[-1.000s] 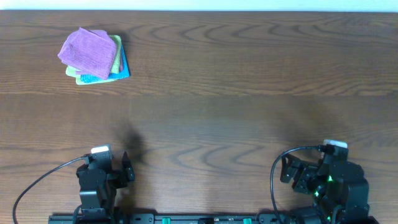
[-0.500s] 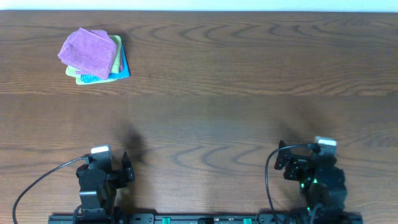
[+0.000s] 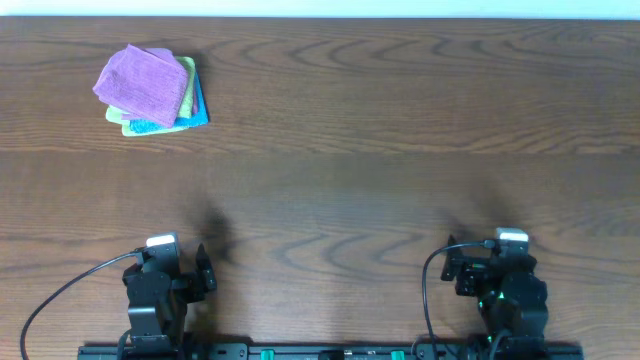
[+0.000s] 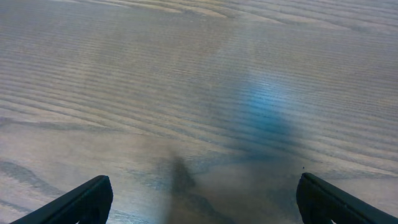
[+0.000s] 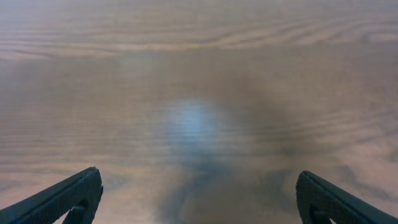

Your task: Fold the cloth

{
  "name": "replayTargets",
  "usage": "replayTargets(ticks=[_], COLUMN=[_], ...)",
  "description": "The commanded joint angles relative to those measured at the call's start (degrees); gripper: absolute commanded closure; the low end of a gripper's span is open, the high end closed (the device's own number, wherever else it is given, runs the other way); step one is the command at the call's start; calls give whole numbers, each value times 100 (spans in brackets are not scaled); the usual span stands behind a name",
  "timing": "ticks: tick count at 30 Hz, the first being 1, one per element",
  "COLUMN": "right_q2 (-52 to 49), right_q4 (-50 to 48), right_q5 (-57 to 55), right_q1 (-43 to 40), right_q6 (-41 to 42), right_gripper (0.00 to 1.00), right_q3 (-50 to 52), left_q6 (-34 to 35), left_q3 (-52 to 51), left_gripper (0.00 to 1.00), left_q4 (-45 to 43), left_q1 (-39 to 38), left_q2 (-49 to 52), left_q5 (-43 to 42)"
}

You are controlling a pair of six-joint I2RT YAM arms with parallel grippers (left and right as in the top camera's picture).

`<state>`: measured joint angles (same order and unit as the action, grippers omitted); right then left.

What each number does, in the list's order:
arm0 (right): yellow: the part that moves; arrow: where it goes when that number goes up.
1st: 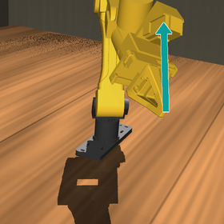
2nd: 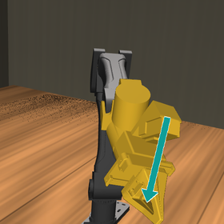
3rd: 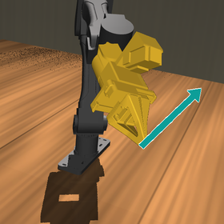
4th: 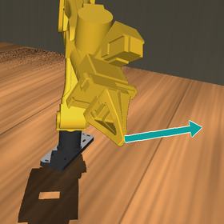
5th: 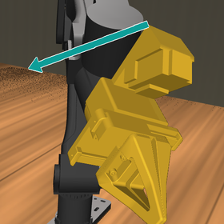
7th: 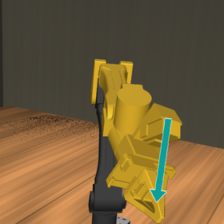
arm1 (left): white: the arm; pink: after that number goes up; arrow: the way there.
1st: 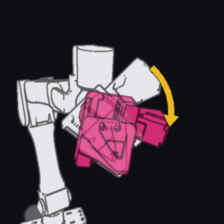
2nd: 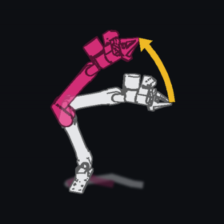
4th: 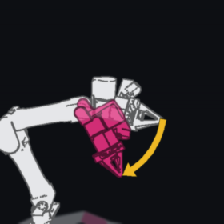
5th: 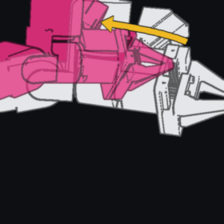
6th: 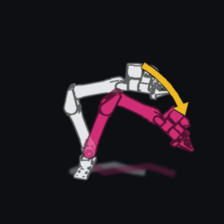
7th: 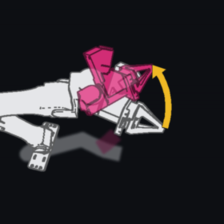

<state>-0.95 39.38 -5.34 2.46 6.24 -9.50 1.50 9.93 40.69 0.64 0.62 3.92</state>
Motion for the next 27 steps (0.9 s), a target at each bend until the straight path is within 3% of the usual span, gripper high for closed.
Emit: replayTargets(ticks=[1, 27], right_q2=[68, 68], right_q4=[164, 236], right_q5=[68, 129], right_q1=[-94, -94], right_q6=[-118, -116], right_gripper=[1, 1], right_q3=[33, 28], left_q6=[22, 22], left_q3=[-66, -66], left_gripper=[5, 5], left_q4=[153, 153], left_q1=[9, 9], left_q2=[-42, -42], left_q5=[96, 96])
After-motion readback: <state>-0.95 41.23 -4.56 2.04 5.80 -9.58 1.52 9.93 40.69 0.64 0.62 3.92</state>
